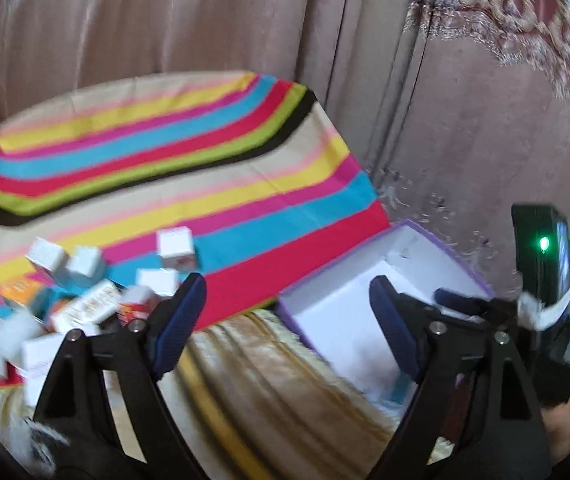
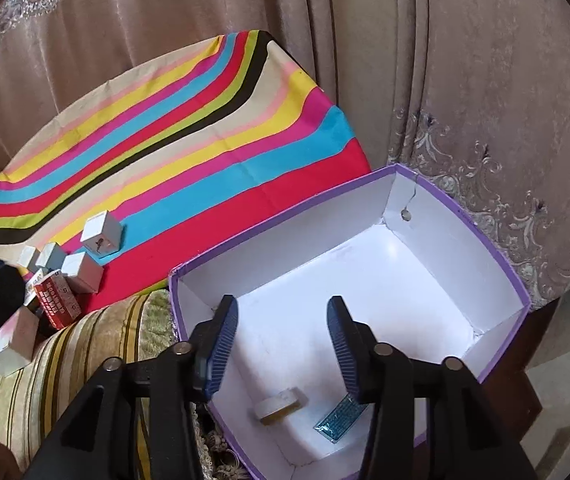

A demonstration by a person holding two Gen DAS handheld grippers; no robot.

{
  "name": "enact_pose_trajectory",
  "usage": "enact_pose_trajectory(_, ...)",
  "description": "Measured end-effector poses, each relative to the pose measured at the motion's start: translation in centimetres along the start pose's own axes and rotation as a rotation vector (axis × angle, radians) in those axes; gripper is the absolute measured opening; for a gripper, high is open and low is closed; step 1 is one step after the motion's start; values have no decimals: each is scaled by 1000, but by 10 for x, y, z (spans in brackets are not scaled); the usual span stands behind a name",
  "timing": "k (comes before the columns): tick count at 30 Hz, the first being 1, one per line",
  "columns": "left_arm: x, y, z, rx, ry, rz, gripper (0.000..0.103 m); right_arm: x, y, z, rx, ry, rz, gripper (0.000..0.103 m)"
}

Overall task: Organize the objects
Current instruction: 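Carry the teal packet into the purple-rimmed box and open the right gripper while the left drops the bottle there, then move both grippers back over the cluttered cloth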

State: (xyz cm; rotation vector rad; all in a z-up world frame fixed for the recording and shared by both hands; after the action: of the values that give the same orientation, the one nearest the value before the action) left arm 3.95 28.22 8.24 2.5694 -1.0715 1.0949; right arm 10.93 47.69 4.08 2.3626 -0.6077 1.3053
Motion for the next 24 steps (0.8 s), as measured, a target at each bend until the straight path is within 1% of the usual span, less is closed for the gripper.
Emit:
enact_pose_trajectory(2,10,5,4,-43,-34,-59,91,4,5,0,20,-22,3,60)
enact_pose_trajectory(3,17,9,7,-46,-53,-81,91,6,8,0,28,-31,13,63)
enact_pose_trajectory(5,28,18,9,-24,-102,-95,93,10,14,0,45,-41,35,74)
enact_pose_trajectory(6,38,26,11,-8,-138,-93,95,13,20,-1,65,-54,46,76)
enact_pose_trajectory(8,48,37,12,24,-158,-76,97,18,27,-1,86,-73,49,80)
enact_pose_trajectory(10,60,55,16,64,-159,-12,97,24,36,-1,109,-86,50,84)
enact_pose_trajectory(11,65,62,19,85,-165,-5,97,26,41,-1,124,-94,53,85)
enact_pose_trajectory(13,75,82,27,118,-154,-103,97,30,49,-2,148,-108,55,85)
enact_pose_trajectory(14,76,88,30,126,-140,-127,97,32,53,-3,156,-114,60,85)
enact_pose_trajectory(16,83,112,41,188,-111,-155,97,33,62,-2,178,-117,65,85)
enact_pose_trajectory(18,89,127,51,233,-97,-172,97,31,71,0,209,-108,49,85)
enact_pose_trajectory(20,96,143,63,269,-98,-201,97,28,81,3,226,-90,30,85)
enact_pose_trajectory(22,98,159,76,305,-81,-233,97,28,89,6,243,-95,-3,85)
enact_pose_trajectory(24,100,169,86,341,-64,-243,97,29,98,10,265,-93,-44,85)
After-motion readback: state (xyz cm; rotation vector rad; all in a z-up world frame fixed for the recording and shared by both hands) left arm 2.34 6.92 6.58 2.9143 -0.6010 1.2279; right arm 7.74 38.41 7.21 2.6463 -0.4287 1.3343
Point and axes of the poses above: each gripper's, at about its wrist camera, not at the fingertips, and x roughly against the way its jaws point, y to its left, z to its underside, the point moved 3 cm from there along -x, roughly the way its jaws point, and after that the axes turned 6 degrees about y, right-handed, at the moved point
